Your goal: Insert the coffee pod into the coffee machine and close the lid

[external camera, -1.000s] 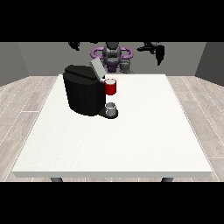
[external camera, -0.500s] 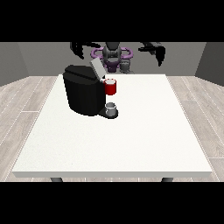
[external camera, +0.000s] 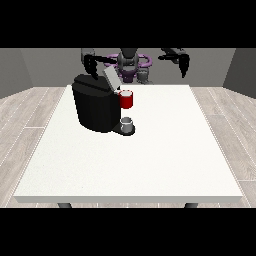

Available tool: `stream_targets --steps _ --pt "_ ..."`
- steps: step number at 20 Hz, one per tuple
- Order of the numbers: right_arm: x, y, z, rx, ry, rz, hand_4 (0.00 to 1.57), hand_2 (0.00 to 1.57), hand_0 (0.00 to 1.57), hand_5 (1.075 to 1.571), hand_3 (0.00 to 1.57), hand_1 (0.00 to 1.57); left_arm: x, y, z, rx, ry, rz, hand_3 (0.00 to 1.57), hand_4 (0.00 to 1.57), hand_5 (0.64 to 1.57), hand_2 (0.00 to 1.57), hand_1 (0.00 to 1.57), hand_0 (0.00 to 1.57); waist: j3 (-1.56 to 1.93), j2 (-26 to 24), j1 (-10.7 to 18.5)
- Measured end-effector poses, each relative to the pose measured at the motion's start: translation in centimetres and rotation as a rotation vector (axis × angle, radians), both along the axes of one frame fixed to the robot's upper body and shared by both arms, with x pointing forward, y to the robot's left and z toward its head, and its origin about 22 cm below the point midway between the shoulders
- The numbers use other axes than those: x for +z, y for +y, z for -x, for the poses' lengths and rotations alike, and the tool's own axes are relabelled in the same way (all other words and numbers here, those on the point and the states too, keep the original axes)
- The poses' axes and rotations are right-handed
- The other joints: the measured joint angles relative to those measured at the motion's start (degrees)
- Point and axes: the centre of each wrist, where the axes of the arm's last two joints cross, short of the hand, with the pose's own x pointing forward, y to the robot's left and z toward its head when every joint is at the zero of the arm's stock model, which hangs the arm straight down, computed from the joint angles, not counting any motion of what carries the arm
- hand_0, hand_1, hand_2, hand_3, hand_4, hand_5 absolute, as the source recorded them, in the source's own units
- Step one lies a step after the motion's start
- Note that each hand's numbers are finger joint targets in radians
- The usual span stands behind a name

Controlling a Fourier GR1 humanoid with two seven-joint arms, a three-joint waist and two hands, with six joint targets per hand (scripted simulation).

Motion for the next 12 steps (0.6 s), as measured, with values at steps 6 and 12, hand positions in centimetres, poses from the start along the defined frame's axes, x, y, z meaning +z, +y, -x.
stream_targets --steps 6,12 --pt "0.5 1.5 -1.1 0.037 -0.013 0.045 0.00 0.00 0.00 1.571 0.00 0.00 0.6 0.7 0.9 0.031 -0.028 -0.002 0.00 0.00 1.571 0.00 0.00 0.00 -0.03 1.2 -1.1" --pt "1.4 1.7 -2.2 0.051 -0.037 0.061 0.00 0.00 0.00 1.571 0.00 0.00 0.8 1.1 1.2 0.051 -0.046 -0.003 0.00 0.00 1.571 0.00 0.00 0.00 -0.14 2.7 -1.5"
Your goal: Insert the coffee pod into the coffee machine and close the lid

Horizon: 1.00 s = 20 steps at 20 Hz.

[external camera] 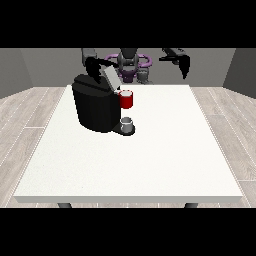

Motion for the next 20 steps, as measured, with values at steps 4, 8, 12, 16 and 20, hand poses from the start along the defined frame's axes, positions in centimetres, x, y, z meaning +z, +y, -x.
stream_targets --steps 4,8,12,16,20 --pt "0.4 0.3 -0.5 0.012 -0.019 0.009 0.00 0.00 0.00 1.571 0.00 0.00 -0.2 0.1 0.1 0.005 -0.002 -0.007 0.00 0.00 1.571 0.00 0.00 0.00 -0.07 0.7 -0.1" --pt "1.2 1.6 -1.1 0.043 -0.050 0.013 0.00 0.00 0.00 1.571 0.00 0.00 0.4 0.6 -0.4 0.014 -0.023 -0.016 0.00 0.00 1.571 0.00 0.00 0.00 -0.04 1.7 -0.2" --pt "1.6 2.2 -1.7 0.054 -0.056 0.016 0.00 0.00 0.00 1.571 0.00 0.00 0.4 0.5 -0.6 0.019 -0.025 -0.016 0.00 0.00 1.571 0.00 0.00 0.00 0.00 2.4 -0.1" --pt "1.5 3.0 -1.9 0.062 -0.045 0.035 0.15 0.00 0.00 1.571 0.00 0.00 0.0 0.9 -0.4 0.029 -0.015 -0.016 0.00 0.16 1.571 0.00 0.00 0.00 0.05 2.1 0.0" --pt "2.1 4.2 -2.4 0.083 -0.049 0.066 0.06 0.00 0.00 1.571 0.00 0.00 0.0 1.4 -0.4 0.029 -0.012 -0.025 0.00 0.16 1.571 0.00 0.00 0.00 0.08 2.0 0.7"
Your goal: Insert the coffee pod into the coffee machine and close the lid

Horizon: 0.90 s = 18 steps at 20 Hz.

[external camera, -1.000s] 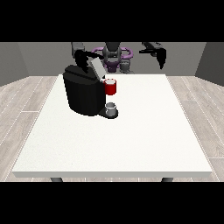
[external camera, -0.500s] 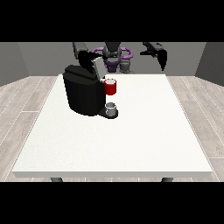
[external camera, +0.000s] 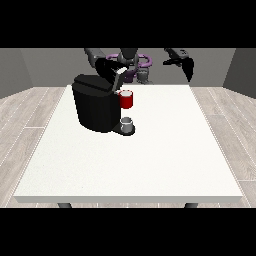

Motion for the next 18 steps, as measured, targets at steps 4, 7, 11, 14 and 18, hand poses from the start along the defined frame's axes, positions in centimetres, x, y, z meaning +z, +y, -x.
stream_targets --steps 4,7,11,14,18 --pt "1.4 1.8 -0.5 0.023 -0.034 0.037 0.15 0.00 0.00 1.571 0.00 0.00 -0.5 -0.3 -0.1 -0.002 -0.007 0.006 0.00 0.17 1.571 0.00 0.00 0.00 0.02 0.7 0.2" --pt "1.4 2.0 -0.7 0.030 -0.049 0.064 0.11 0.00 0.00 1.571 0.00 0.00 -0.4 -0.4 0.0 -0.011 -0.009 0.006 0.00 0.00 1.571 0.00 0.00 0.00 0.03 0.6 0.5" --pt "2.1 3.2 -0.9 0.036 -0.049 0.073 0.12 0.00 0.00 1.571 0.00 0.00 0.2 -0.4 -0.3 -0.024 -0.026 0.003 0.00 0.18 1.571 0.00 0.00 0.00 0.04 -0.3 0.4" --pt "2.0 3.8 -0.8 0.060 -0.063 0.056 0.07 0.00 0.00 1.571 0.00 0.00 0.0 -1.1 -0.1 -0.020 -0.049 0.007 0.00 0.17 1.571 0.00 0.00 0.00 0.04 -0.9 0.3" --pt "1.2 4.6 -0.2 0.121 -0.072 0.014 0.35 0.00 0.00 1.571 0.00 0.00 -0.9 -2.1 0.7 -0.023 -0.054 0.023 0.00 0.19 1.571 0.00 0.00 0.00 0.05 -2.5 -0.7"
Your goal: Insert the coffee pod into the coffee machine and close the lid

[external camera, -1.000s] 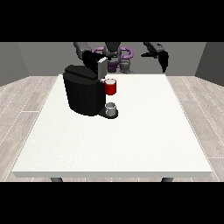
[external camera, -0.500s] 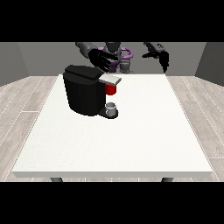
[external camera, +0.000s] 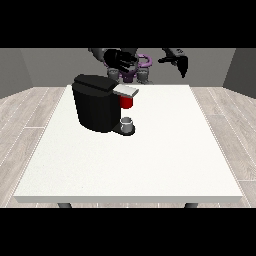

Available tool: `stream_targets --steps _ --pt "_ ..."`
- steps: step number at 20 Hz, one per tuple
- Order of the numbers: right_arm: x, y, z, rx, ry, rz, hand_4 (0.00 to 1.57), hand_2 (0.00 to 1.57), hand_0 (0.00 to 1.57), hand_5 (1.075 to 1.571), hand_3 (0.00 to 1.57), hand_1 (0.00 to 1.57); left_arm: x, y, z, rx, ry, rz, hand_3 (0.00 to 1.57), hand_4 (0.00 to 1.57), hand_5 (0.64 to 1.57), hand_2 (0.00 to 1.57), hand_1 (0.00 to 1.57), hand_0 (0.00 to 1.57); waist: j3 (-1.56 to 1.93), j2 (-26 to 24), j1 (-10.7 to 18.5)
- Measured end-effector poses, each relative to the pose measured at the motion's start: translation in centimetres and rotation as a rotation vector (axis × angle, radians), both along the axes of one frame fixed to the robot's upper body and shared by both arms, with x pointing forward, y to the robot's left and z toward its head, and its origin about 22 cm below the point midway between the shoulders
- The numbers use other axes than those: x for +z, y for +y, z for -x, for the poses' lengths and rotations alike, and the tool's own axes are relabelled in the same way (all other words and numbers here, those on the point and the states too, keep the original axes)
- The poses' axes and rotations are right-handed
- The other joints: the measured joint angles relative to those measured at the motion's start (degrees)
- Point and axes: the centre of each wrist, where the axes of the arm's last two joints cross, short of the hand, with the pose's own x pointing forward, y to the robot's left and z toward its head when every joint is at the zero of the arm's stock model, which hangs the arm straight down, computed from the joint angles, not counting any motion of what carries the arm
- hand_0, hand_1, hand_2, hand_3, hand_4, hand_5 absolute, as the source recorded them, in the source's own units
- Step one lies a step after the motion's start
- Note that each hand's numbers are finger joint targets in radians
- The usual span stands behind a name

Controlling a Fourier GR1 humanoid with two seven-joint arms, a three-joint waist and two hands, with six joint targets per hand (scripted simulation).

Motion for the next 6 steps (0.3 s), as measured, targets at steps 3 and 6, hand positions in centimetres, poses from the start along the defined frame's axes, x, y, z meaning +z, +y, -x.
stream_targets --steps 3,6 --pt "-2.3 0.8 1.8 0.054 0.016 -0.060 0.29 0.00 0.00 1.571 0.00 0.00 -1.2 0.0 0.4 0.017 0.020 0.009 0.00 0.19 1.571 0.00 0.00 0.00 -0.01 -2.0 -1.9" --pt "-4.7 0.6 3.8 0.058 0.065 -0.132 0.16 0.00 0.00 1.571 0.00 0.00 -2.9 0.6 1.3 0.049 0.052 0.014 0.00 0.19 1.571 0.00 0.00 0.00 -0.01 -4.3 -3.9"
